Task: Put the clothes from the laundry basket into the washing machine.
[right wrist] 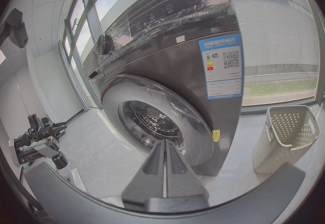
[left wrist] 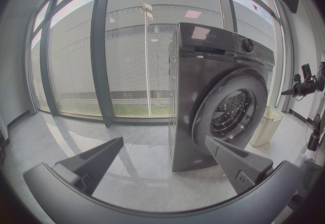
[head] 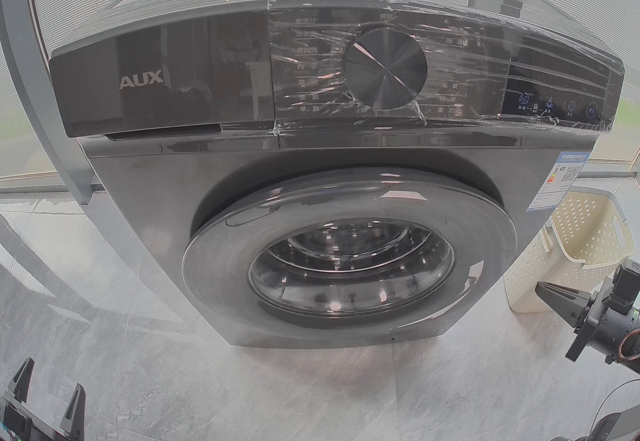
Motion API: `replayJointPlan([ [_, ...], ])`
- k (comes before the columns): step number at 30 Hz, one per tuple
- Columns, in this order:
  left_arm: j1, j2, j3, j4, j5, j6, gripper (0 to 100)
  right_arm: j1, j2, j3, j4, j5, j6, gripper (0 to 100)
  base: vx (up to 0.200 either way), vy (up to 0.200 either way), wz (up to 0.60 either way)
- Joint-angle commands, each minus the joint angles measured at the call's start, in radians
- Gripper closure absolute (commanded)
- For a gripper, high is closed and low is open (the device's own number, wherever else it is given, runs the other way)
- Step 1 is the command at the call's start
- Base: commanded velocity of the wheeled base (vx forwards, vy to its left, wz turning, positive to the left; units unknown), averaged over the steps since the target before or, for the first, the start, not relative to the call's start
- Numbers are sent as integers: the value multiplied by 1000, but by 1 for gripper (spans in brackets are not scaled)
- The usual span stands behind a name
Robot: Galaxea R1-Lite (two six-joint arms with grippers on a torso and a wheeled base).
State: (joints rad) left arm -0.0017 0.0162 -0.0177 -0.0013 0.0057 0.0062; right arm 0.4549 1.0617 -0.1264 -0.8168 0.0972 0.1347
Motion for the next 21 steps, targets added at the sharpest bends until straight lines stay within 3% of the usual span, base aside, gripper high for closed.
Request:
replayJointPlan([
  [1, 0, -16, 16, 0, 0, -2, 0, -18, -95, 33, 11, 2, 0, 100, 0, 0, 0],
  [2, 0, -16, 16, 0, 0, -3, 0, -18, -100, 37, 11, 1, 0, 0, 0, 0, 0],
  [10, 0, -16, 16, 0, 0, -5, 0, -44, -166, 82, 13, -1, -3, 0, 0, 0, 0],
  [15, 0, -16, 16, 0, 0, -3, 0, -113, -246, 126, 22, 6, -56, 0, 0, 0, 0],
  [21, 0, -16, 18, 0, 0, -3, 0, -188, -379, 126, 142, 6, -98, 0, 0, 0, 0],
])
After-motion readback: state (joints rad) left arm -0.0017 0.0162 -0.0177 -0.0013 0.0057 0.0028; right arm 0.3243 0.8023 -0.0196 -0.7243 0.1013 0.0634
